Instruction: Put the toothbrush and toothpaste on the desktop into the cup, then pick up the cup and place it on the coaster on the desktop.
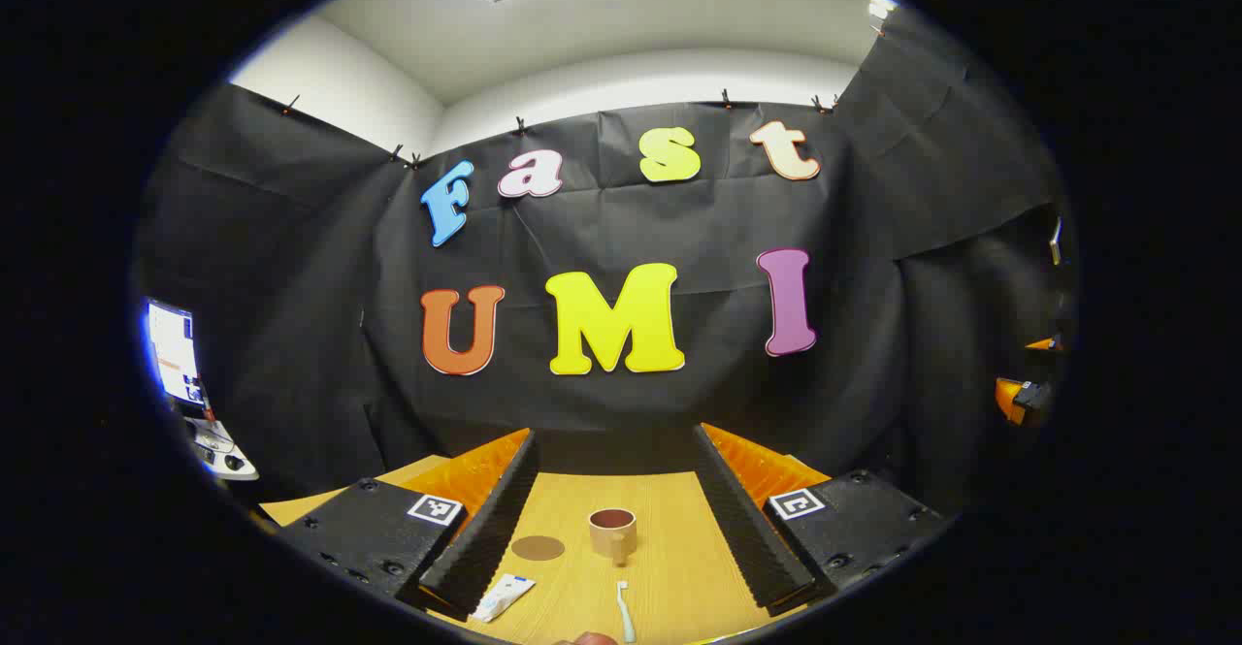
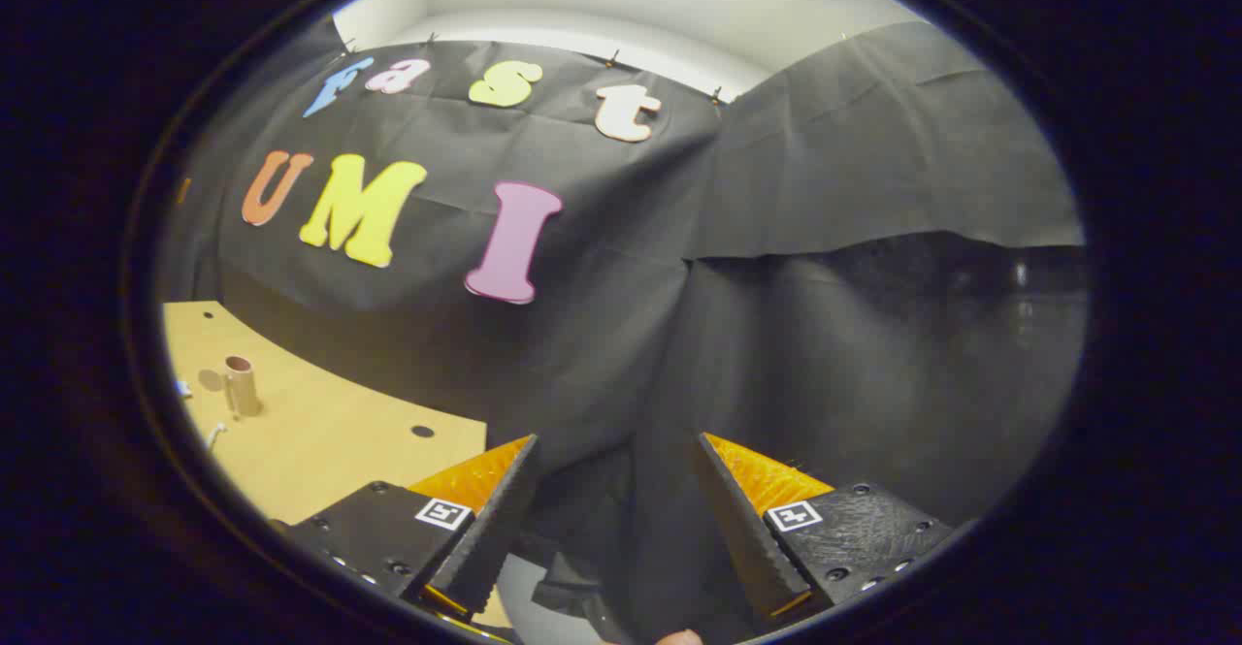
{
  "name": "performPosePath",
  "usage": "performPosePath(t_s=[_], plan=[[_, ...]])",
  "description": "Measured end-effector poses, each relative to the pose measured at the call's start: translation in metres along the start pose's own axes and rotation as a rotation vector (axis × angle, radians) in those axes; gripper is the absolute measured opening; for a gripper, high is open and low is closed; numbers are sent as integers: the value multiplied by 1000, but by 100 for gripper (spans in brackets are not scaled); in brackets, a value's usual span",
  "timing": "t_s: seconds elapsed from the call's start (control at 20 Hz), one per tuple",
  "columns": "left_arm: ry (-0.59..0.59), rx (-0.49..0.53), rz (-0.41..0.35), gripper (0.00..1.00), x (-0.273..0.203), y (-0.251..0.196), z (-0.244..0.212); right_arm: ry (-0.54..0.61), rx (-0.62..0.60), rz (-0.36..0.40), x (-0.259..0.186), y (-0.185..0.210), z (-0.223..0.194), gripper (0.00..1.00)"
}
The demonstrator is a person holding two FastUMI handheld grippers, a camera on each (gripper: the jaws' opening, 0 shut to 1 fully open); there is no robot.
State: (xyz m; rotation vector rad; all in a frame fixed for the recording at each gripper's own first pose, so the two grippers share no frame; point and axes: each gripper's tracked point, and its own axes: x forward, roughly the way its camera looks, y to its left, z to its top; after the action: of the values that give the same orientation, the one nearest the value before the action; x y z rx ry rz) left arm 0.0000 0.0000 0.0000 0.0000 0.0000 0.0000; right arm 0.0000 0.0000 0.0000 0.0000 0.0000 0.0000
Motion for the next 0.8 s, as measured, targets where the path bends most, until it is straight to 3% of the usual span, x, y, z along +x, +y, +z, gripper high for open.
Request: performPosePath(t_s=[0.05,0.15,0.5,0.8], plan=[[1,-3,-10,98,2,4,-1,-14,18,40,-12,24,14,97],[4,1,-17,98,4,22,-2,-34,47,96,-31,71,37,94],[2,10,-47,99,33,115,-2,-46,119,177,-69,210,105,94],[10,-20,-105,98,56,156,-18,-38,97,192,-77,289,127,96]])
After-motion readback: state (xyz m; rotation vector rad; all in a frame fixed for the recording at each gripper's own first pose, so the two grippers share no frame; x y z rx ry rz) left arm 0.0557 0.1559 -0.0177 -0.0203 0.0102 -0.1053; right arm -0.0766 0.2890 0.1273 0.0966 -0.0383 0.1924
